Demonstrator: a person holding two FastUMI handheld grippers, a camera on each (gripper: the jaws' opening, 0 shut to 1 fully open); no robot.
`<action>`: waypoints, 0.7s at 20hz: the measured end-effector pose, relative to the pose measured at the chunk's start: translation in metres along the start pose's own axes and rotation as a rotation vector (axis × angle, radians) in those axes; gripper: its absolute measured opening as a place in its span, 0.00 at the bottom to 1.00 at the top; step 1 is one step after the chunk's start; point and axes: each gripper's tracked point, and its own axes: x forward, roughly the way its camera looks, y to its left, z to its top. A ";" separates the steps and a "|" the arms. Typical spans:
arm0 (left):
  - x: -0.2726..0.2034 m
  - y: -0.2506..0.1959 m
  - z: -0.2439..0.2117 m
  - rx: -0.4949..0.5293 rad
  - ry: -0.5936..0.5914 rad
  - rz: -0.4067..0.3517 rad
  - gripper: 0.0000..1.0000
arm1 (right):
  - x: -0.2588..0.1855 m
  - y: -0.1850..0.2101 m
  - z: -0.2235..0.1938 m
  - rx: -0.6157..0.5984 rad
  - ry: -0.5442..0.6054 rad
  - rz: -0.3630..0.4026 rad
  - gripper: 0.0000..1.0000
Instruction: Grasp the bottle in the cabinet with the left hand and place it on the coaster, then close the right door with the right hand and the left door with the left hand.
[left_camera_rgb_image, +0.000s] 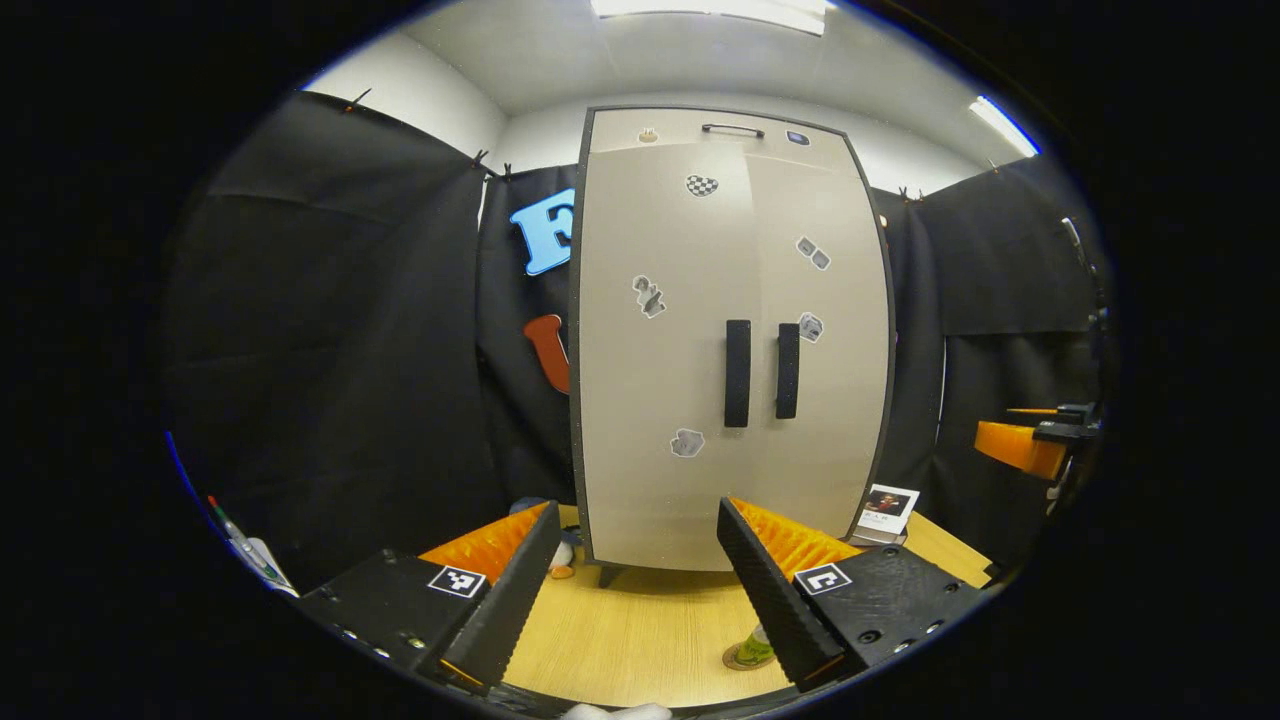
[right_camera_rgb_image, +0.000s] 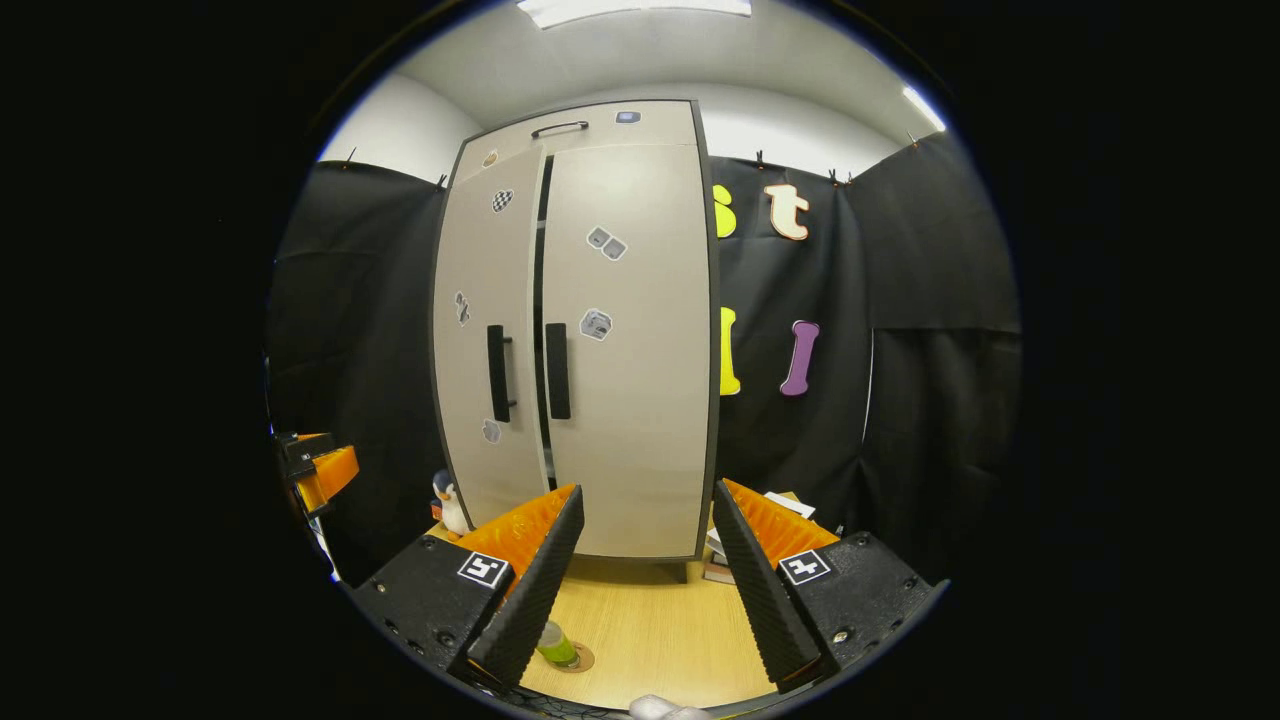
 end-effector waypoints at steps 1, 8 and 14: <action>0.002 -0.002 0.001 -0.003 -0.001 -0.005 0.96 | 0.001 0.000 0.001 0.001 -0.004 0.000 0.81; 0.017 -0.010 0.003 -0.003 -0.001 -0.026 0.96 | 0.005 -0.002 0.005 -0.010 -0.007 -0.005 0.81; 0.028 -0.007 0.009 0.008 0.002 -0.026 0.96 | 0.007 -0.005 0.022 -0.016 -0.042 -0.021 0.81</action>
